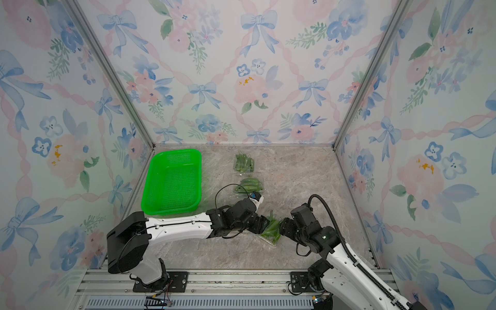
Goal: Take small green peppers out of containers
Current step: Adjust the packing box at the center of the board.
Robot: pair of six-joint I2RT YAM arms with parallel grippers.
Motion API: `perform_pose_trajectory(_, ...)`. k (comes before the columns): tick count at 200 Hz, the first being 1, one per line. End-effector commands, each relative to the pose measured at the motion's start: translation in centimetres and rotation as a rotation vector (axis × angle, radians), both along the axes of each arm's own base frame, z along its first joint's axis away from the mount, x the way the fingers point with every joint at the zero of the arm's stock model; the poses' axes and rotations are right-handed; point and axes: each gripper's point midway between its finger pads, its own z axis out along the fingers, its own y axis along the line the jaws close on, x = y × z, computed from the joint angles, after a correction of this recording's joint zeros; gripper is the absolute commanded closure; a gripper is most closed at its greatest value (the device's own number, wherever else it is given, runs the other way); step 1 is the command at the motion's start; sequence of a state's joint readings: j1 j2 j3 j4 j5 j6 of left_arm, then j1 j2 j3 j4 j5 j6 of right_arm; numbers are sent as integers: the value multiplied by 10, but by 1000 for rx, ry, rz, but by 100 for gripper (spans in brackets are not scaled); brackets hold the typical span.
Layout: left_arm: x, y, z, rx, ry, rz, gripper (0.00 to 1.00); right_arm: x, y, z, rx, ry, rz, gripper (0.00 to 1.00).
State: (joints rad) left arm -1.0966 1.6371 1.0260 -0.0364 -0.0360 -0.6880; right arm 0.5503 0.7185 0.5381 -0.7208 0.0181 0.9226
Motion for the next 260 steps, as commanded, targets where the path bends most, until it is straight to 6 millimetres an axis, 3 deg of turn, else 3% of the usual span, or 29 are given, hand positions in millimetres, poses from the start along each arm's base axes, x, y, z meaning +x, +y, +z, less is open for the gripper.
perform_pose_trajectory(1, 15, -3, 3, -12, -18, -5, 36, 0, 1, -8, 28, 17, -28, 24)
perform_pose_trajectory(56, 40, 7, -8, 1, -11, 33, 36, 8, 1, -14, 57, 20, -69, 26)
perform_pose_trajectory(120, 44, -11, -11, -19, 19, -9, 36, 22, 7, -20, 120, 33, -92, 29)
perform_pose_trajectory(141, 45, -13, -18, -18, 43, -16, 36, 29, 6, -21, 127, 31, -104, 38)
perform_pose_trajectory(152, 43, -17, -23, -16, 62, -25, 36, 35, 5, -19, 134, 22, -114, 43)
perform_pose_trajectory(195, 42, -22, -37, -13, 111, -29, 38, 56, 6, -23, 148, 42, -114, 45)
perform_pose_trajectory(260, 48, -43, -27, -65, 140, -37, 38, 114, 2, -15, 140, 17, -112, 48)
